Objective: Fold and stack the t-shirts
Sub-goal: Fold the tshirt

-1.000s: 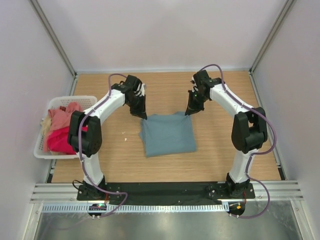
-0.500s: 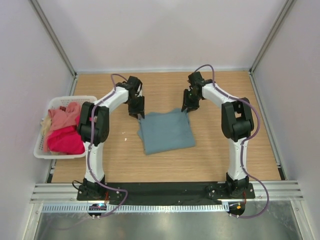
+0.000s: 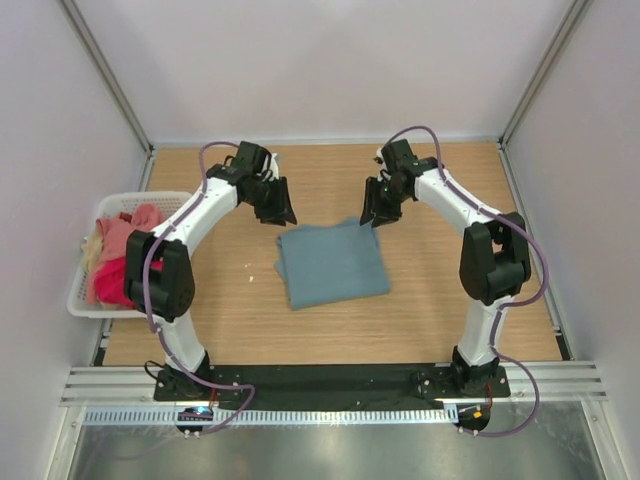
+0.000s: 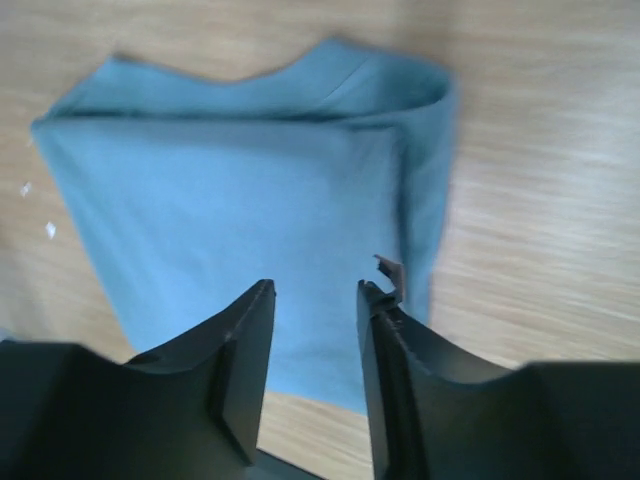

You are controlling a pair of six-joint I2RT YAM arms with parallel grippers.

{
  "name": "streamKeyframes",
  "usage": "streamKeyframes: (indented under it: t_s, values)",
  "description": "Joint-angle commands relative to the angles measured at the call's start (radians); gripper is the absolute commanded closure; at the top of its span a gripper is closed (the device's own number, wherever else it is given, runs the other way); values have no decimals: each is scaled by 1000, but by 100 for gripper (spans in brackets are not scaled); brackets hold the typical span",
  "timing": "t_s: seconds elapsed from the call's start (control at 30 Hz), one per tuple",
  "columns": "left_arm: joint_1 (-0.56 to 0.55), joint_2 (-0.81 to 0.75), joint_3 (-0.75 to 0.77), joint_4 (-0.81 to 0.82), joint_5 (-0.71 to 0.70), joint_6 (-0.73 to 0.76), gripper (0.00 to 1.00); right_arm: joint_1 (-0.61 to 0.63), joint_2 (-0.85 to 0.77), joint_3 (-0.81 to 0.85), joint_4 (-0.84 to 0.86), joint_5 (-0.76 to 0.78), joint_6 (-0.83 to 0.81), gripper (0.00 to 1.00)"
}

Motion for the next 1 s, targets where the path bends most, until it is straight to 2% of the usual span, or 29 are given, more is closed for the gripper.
streamKeyframes:
  t_s: [0.0, 0.03, 0.13, 0.17, 0.23, 0.37, 0.43, 0.53, 0.57, 0.6, 0.63, 0.7, 0.73, 0.8, 0.83, 0.93, 0.97]
  values:
    - [-23, -4, -98, 125, 186, -96, 64, 28, -52, -105, 118, -151, 52, 57]
    - [-23, 2, -120, 192, 220, -114, 67, 27, -49, -118, 144, -194, 63, 60]
    - [-23, 39, -187, 285, 260, -164, 70, 24, -3, -138, 221, -208, 86, 81]
    - [-25, 69, -194, 314, 254, -162, 70, 24, 18, -134, 236, -211, 84, 90]
    - [-12, 120, -180, 331, 220, -147, 70, 7, 77, -125, 268, -210, 87, 96]
    - [14, 189, -132, 332, 184, -133, 71, -24, 149, -116, 328, -202, 78, 97]
    - [34, 255, -62, 290, 161, -110, 70, -41, 205, -68, 321, -175, 58, 97]
    - [55, 302, 31, 210, 119, -73, 71, -57, 267, 70, 185, -103, 0, 96]
    - [58, 301, 47, 198, 110, -66, 70, -58, 287, 111, 149, -71, -32, 93]
    - [58, 293, 59, 185, 102, -50, 65, -58, 288, 174, 122, -48, -42, 89]
    - [60, 260, 78, 158, 96, -41, 61, -58, 282, 197, 85, -26, -49, 79]
    - [58, 217, 81, 121, 85, -29, 54, -58, 243, 227, 63, 12, -59, 66]
    - [58, 162, 82, 104, 81, -24, 52, -58, 227, 231, 43, 20, -62, 55]
    - [60, 102, 75, 73, 79, -19, 48, -56, 183, 222, 28, 23, -77, 43]
    - [58, 70, 67, 56, 82, -21, 47, -58, 169, 208, 34, 14, -85, 30]
    - [55, -62, -19, 53, 118, -30, 46, -58, 155, 152, 57, -47, -140, 13]
    - [54, -132, -73, 53, 127, -32, 46, -58, 155, 132, 64, -85, -160, 11]
